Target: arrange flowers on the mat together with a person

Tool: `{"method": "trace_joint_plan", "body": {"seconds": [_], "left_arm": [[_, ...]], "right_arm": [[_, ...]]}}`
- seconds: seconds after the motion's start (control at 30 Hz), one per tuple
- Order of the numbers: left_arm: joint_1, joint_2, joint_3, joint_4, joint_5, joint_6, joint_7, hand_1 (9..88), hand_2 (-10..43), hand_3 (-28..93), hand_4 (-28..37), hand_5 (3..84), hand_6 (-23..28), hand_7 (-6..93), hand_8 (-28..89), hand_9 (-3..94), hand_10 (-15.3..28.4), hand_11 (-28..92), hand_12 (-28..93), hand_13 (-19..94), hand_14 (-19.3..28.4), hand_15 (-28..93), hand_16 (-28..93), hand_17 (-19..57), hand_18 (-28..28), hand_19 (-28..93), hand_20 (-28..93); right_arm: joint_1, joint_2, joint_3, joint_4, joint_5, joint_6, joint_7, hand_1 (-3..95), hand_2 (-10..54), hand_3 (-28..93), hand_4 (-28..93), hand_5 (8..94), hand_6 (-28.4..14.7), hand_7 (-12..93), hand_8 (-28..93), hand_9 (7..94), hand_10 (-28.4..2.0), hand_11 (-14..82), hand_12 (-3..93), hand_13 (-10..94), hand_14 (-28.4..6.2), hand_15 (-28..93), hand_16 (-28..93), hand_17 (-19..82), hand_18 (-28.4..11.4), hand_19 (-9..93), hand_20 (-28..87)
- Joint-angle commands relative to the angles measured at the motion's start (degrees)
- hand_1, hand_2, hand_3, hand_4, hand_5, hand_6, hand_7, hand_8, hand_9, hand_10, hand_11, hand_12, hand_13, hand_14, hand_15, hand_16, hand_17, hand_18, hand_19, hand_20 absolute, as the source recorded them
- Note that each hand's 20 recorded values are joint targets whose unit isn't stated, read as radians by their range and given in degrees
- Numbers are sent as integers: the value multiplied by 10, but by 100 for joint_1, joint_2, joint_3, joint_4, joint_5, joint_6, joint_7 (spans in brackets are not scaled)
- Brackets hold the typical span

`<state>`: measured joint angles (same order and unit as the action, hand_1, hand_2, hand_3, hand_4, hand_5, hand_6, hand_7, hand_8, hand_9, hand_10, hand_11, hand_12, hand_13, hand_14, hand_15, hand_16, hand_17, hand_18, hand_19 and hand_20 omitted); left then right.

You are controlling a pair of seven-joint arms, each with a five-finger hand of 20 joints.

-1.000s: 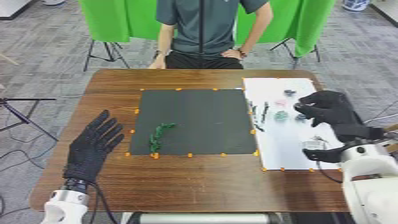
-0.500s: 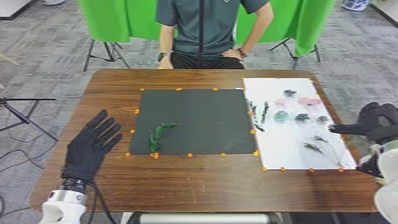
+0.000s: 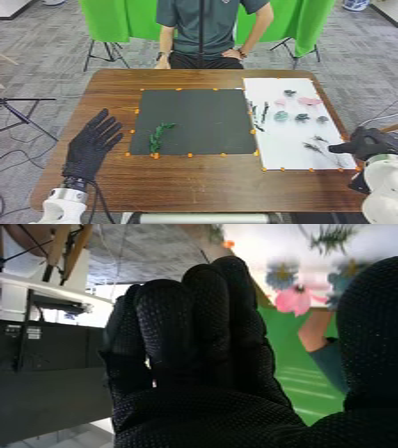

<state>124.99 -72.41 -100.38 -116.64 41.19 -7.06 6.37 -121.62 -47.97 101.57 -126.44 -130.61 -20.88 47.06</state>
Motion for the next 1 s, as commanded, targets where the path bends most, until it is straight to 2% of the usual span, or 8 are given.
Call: {"method": "trace_joint_plan", "body": {"seconds": [0.03, 0.2, 0.47, 0.7, 0.8, 0.87, 0.93, 1.0], "left_arm": [[61, 1, 36, 32, 27, -67, -36, 289, -26, 679, -242, 297, 25, 201, -105, 256, 112, 175, 170, 213, 127, 226, 29, -101, 203, 430, 105], [85, -2, 33, 33, 35, -88, -14, 288, -26, 681, -243, 297, 25, 202, -105, 256, 112, 175, 169, 214, 127, 226, 28, -101, 203, 430, 105], [39, -10, 40, 48, 21, -61, -53, 288, -26, 680, -243, 298, 24, 201, -105, 256, 112, 175, 169, 214, 127, 228, 28, -101, 204, 431, 106], [78, -7, 48, 27, 21, -49, -35, 287, -26, 681, -243, 297, 24, 202, -105, 256, 111, 177, 169, 215, 127, 228, 27, -101, 204, 431, 105], [62, -5, 57, 42, 15, -37, -25, 287, -26, 681, -243, 297, 23, 203, -106, 256, 112, 177, 169, 214, 127, 226, 26, -101, 203, 430, 105], [30, -7, 59, 49, 3, -27, -68, 288, -26, 681, -244, 297, 24, 204, -106, 256, 112, 177, 168, 214, 127, 226, 26, -101, 203, 430, 105], [29, -18, 60, 56, 11, -39, -70, 288, -25, 681, -245, 297, 23, 204, -106, 256, 112, 177, 168, 215, 127, 227, 27, -101, 203, 430, 105], [49, -16, 65, 41, 14, -34, -55, 288, -25, 681, -246, 297, 24, 204, -106, 256, 112, 177, 168, 215, 127, 227, 27, -101, 204, 430, 105]], "right_arm": [[3, -42, -203, 319, -257, 218, -63, 324, -95, 585, -283, 528, -39, 388, -152, 585, -147, 563, 365, 579, -118, 759, 227, 224, -218, 779, 420], [76, -29, -333, 484, -331, 282, -26, 321, -95, 590, -283, 513, -45, 382, -148, 567, -149, 558, 360, 566, -118, 752, 216, 215, -216, 770, 419], [226, 29, -567, 766, -391, 525, -102, 330, -95, 596, -283, 517, -39, 392, -152, 575, -145, 560, 351, 576, -115, 753, 204, 220, -216, 769, 419], [372, 68, -811, 951, -432, 626, -141, 383, -95, 575, -283, 571, -17, 415, -162, 634, -123, 557, 354, 624, -106, 745, 216, 249, -216, 789, 415], [443, 102, -915, 1080, -402, 712, -191, 378, -95, 628, -283, 595, -10, 426, -166, 655, -118, 557, 354, 647, -100, 742, 222, 260, -215, 798, 412], [491, 108, -981, 1182, -367, 720, -183, 395, -95, 644, -283, 614, -5, 429, -168, 668, -111, 559, 355, 661, -98, 744, 226, 267, -213, 803, 411], [477, 102, -987, 1234, -276, 772, -205, 465, -95, 578, -283, 636, -2, 444, 5, 704, -104, 563, 358, 697, -91, 745, 240, 286, -213, 821, 403], [440, 69, -949, 1270, -262, 742, -312, 522, -95, 533, -283, 667, -2, 471, 39, 748, -98, 566, 362, 728, -86, 753, 250, 307, -213, 840, 403]]}}
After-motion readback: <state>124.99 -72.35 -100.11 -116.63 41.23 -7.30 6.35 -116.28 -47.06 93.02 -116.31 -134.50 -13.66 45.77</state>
